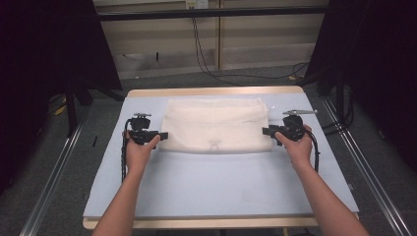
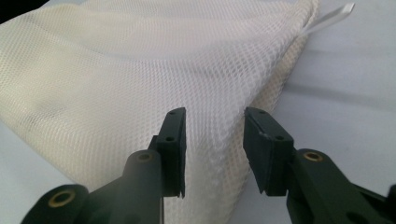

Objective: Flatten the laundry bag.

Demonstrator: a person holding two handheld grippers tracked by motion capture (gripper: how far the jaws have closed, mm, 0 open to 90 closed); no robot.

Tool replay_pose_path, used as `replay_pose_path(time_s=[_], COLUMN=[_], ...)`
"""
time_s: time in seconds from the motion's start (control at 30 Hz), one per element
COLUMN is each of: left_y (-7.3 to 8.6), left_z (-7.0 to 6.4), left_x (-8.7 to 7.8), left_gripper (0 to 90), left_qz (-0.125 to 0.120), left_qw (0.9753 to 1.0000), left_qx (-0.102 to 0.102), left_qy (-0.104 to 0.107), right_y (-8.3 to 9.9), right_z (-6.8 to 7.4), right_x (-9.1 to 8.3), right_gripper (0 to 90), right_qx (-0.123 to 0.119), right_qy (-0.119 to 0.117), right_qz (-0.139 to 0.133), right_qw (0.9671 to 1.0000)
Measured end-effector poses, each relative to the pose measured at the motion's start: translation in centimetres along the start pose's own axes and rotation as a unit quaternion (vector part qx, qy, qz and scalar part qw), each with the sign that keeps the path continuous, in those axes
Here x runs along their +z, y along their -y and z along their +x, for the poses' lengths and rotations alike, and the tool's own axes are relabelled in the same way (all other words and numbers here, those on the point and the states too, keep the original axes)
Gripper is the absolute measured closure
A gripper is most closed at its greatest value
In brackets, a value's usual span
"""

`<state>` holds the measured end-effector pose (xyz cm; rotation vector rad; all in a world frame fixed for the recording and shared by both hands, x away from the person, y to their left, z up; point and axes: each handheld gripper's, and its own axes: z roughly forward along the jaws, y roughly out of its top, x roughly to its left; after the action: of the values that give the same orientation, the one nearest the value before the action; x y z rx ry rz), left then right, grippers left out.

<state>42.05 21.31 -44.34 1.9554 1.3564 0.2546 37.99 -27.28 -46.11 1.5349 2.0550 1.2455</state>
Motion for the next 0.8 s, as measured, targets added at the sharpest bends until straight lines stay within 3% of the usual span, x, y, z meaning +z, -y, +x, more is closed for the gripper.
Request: replay_pose_path(time_s=[0.07, 0.1, 0.2, 0.23, 0.27, 0.33, 0.37, 0.47, 0.5, 0.6, 0.77, 0.8], left_y=[-0.3, -0.6, -1.2, -1.2, -1.7, -1.9, -2.1, -2.3, -2.2, -1.8, -1.1, -0.5], left_z=[0.0, 0.0, 0.6, 0.6, 0.8, 0.8, 0.8, 0.6, 0.4, 0.4, 0.6, 0.7], left_x=[0.2, 0.4, 1.2, 1.2, 1.6, 1.7, 1.8, 1.8, 1.7, 0.2, -1.5, -2.0], left_gripper=[46.1, 46.1, 47.3, 50.5, 52.3, 53.1, 60.7, 78.7, 81.0, 83.2, 83.9, 84.0], left_qz=[-0.004, 0.005, -0.025, -0.025, -0.026, -0.031, -0.035, -0.031, -0.030, -0.028, -0.049, -0.053], left_qw=[1.0000, 1.0000, 0.9996, 0.9996, 0.9996, 0.9995, 0.9993, 0.9993, 0.9994, 0.9994, 0.9982, 0.9979], left_qx=[-0.004, 0.003, -0.013, -0.013, -0.005, 0.000, -0.003, -0.007, -0.011, 0.014, 0.006, 0.003], left_qy=[0.002, -0.002, 0.010, 0.010, 0.010, 0.006, 0.009, 0.017, 0.011, 0.018, 0.033, 0.036], right_y=[-0.2, -0.2, -0.5, -0.5, -0.4, -0.4, -0.4, -0.4, -0.6, -0.7, 0.3, 1.2], right_z=[0.0, 0.0, -0.3, -0.3, -0.6, -0.7, -0.8, -0.7, -0.4, -0.2, -0.1, -0.2], right_x=[0.2, 0.2, 0.5, 0.5, 0.6, 0.7, 0.8, 0.6, 0.1, -0.8, -2.0, -2.7], right_gripper=[58.8, 58.8, 61.1, 61.1, 68.9, 71.0, 78.0, 84.4, 86.3, 87.0, 87.1, 87.1], right_qx=[0.000, 0.000, 0.007, 0.007, 0.034, 0.036, 0.034, 0.032, 0.026, 0.023, 0.014, 0.018], right_qy=[0.008, 0.008, 0.008, 0.008, 0.010, 0.011, 0.002, -0.001, -0.004, -0.007, -0.015, -0.030], right_qz=[0.003, 0.003, 0.004, 0.004, 0.011, 0.009, 0.004, -0.006, -0.015, -0.022, -0.020, -0.031], right_qw=[1.0000, 1.0000, 0.9999, 0.9999, 0.9993, 0.9993, 0.9994, 0.9995, 0.9995, 0.9995, 0.9996, 0.9989])
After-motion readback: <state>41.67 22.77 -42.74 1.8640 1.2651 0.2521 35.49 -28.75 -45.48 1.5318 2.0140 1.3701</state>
